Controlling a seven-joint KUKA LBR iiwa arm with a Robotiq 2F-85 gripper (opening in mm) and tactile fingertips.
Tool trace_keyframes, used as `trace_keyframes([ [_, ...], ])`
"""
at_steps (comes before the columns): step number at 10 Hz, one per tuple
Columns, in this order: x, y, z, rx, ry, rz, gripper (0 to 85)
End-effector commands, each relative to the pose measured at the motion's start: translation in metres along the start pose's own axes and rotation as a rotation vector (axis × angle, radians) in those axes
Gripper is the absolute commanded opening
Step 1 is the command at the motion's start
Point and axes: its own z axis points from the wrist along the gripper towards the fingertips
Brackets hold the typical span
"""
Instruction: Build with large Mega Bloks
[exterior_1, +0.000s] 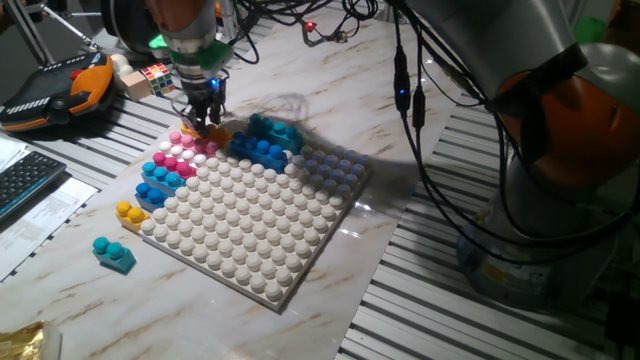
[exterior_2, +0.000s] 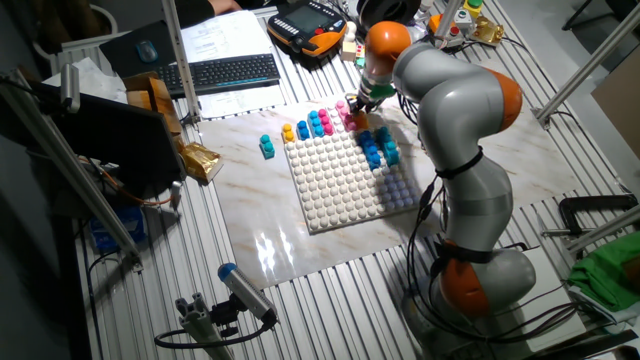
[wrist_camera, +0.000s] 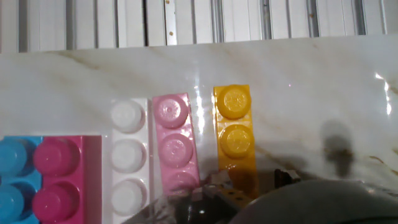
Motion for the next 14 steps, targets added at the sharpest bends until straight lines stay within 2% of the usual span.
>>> trace_keyframes([
  [1, 0.0, 0.0, 0.001, 0.0, 0.006, -0.007, 44.7],
  [2, 0.0, 0.0, 0.001, 0.002, 0.02, -0.016, 44.0],
  [4, 0.001, 0.002, 0.005, 0.008, 0.027, -0.032, 41.3],
  [5, 0.001, 0.002, 0.005, 0.007, 0.04, -0.04, 37.3],
  [7, 0.001, 0.003, 0.004, -0.001, 0.066, -0.065, 19.7],
  [8, 0.001, 0.003, 0.003, -0.003, 0.075, -0.074, 15.7],
  [9, 0.002, 0.003, -0.001, -0.008, 0.084, -0.074, 12.7],
  [11, 0.005, 0.0, -0.019, -0.016, 0.106, -0.052, 8.7],
  [14, 0.018, -0.003, -0.052, -0.05, 0.133, 0.023, 2.3],
])
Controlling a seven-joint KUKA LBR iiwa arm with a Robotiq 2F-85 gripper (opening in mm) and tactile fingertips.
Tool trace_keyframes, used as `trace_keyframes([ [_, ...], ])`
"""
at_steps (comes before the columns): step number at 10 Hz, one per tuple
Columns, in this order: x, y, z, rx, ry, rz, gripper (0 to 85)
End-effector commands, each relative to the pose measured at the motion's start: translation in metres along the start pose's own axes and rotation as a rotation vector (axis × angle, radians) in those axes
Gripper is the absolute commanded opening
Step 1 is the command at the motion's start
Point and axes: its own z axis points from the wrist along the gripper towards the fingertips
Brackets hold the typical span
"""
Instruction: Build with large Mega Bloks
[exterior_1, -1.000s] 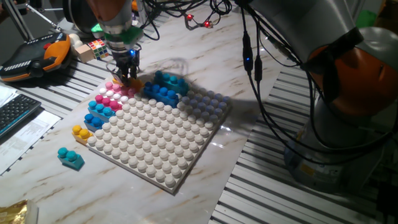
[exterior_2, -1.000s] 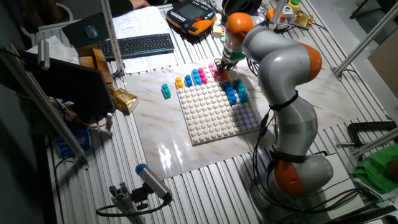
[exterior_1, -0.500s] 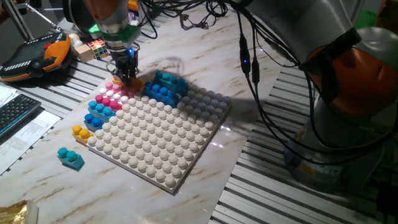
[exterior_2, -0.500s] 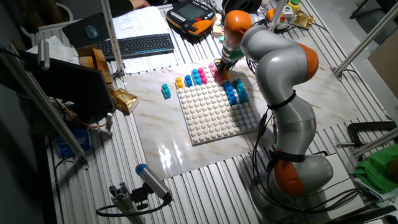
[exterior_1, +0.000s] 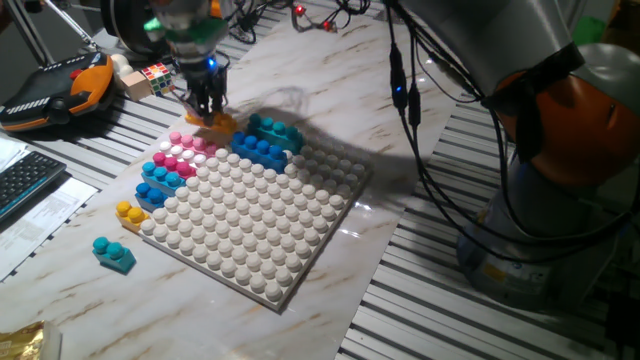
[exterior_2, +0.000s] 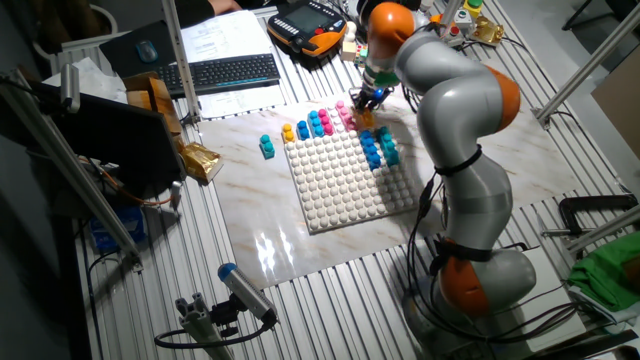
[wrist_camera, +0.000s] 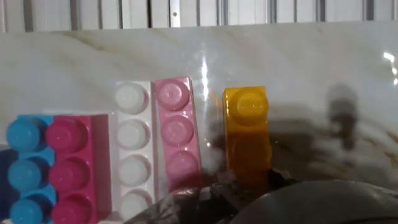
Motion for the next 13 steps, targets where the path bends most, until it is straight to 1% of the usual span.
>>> trace_keyframes([
  [1, 0.004, 0.0, -0.006, 0.0, 0.005, 0.009, 1.0],
  [2, 0.01, 0.0, -0.012, 0.001, 0.01, 0.016, 1.0],
  [3, 0.02, 0.0, -0.021, 0.003, 0.016, 0.035, 1.0],
  [4, 0.027, -0.001, -0.026, 0.013, 0.017, 0.035, 1.0],
  [6, 0.041, 0.0, -0.034, 0.01, 0.026, 0.044, 1.0],
  [7, 0.043, 0.0, -0.034, 0.012, 0.025, 0.047, 1.0],
  [10, 0.043, 0.0, -0.034, 0.0, 0.016, 0.035, 1.0],
  [11, 0.043, 0.0, -0.034, -0.006, 0.01, 0.058, 1.0],
  [12, 0.043, 0.0, -0.034, -0.004, 0.019, 0.082, 1.0],
  [13, 0.043, 0.0, -0.034, 0.009, 0.028, 0.075, 1.0],
])
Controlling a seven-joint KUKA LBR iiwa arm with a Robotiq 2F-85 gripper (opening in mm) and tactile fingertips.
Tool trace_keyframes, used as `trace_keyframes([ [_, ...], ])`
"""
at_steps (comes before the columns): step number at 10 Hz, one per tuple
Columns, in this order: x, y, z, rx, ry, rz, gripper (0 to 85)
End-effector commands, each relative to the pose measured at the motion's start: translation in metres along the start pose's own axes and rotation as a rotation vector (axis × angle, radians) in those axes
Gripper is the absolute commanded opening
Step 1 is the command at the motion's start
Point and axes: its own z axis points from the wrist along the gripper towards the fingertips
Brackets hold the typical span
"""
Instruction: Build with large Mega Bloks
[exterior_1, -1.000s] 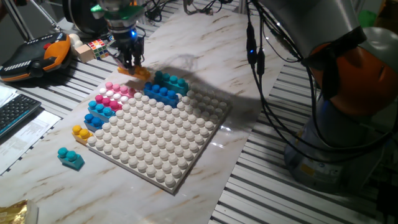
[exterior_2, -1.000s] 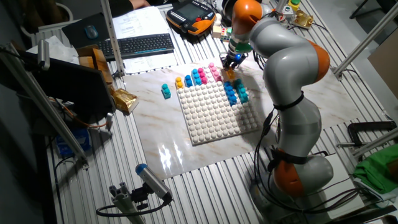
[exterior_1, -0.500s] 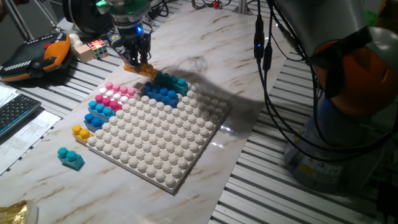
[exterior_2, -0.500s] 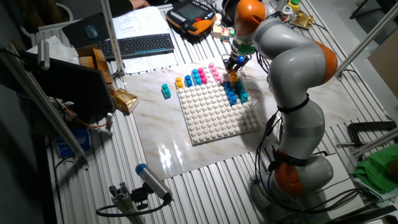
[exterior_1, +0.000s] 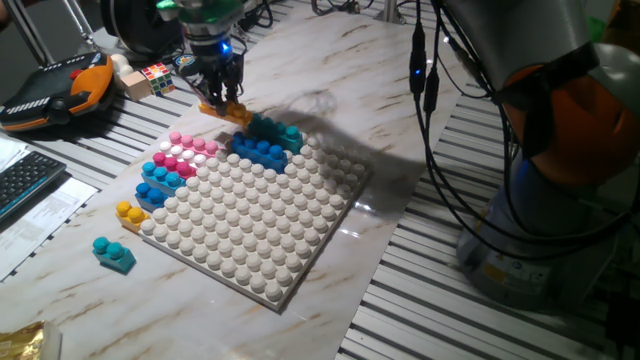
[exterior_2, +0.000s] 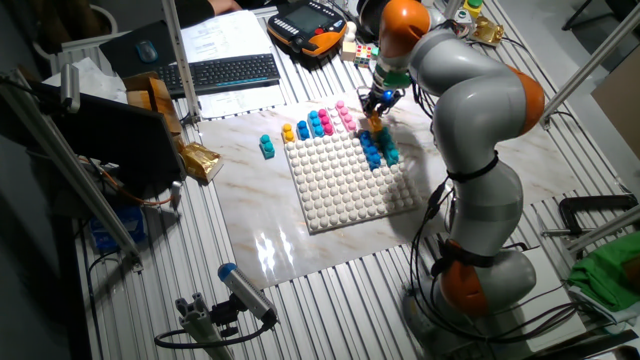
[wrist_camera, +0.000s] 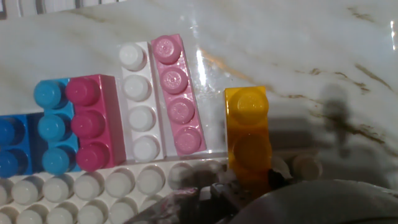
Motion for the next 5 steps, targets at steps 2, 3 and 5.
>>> trace_keyframes([
  [2, -0.0001, 0.0002, 0.0001, -0.001, 0.02, -0.016, 1.0],
  [3, -0.0001, 0.0002, 0.0001, 0.0, 0.027, -0.007, 1.0],
  [5, -0.0001, 0.0002, 0.0001, -0.008, 0.038, -0.006, 1.0],
])
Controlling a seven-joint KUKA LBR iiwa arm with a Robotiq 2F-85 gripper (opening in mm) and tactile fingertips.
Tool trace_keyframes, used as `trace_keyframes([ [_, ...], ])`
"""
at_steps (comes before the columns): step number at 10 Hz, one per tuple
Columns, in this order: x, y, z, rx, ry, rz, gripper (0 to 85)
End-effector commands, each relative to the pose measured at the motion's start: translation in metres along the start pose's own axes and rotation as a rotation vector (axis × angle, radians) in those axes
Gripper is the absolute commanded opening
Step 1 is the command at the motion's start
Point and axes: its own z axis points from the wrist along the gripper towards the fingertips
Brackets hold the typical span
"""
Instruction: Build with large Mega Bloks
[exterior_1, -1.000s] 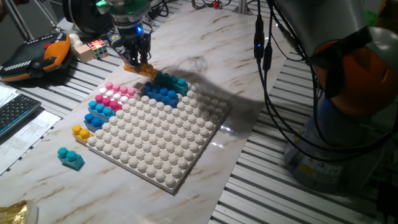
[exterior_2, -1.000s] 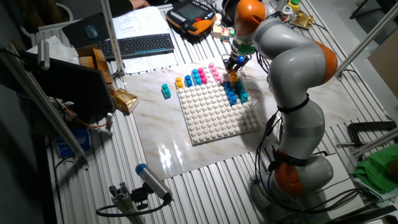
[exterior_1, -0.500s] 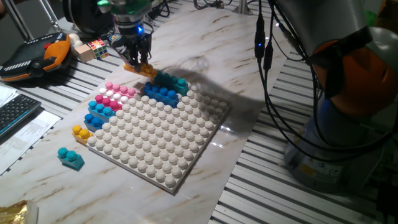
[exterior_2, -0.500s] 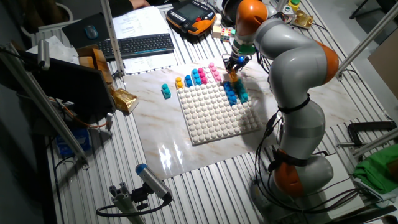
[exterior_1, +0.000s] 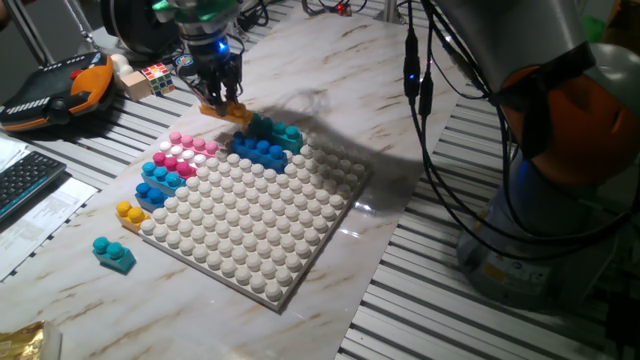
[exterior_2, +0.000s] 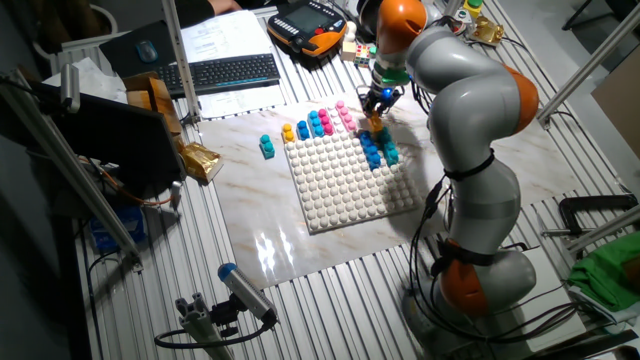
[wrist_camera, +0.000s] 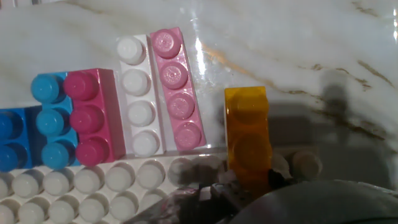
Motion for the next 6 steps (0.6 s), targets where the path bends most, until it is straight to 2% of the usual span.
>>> trace_keyframes([
  [1, 0.006, 0.012, -0.004, -0.008, 0.007, 0.004, 1.0],
  [2, 0.012, 0.023, -0.006, -0.017, 0.007, 0.007, 1.0],
  [4, 0.026, 0.034, -0.003, -0.028, -0.006, 0.018, 1.0],
  [6, 0.037, 0.044, 0.005, -0.014, -0.017, 0.046, 1.0],
])
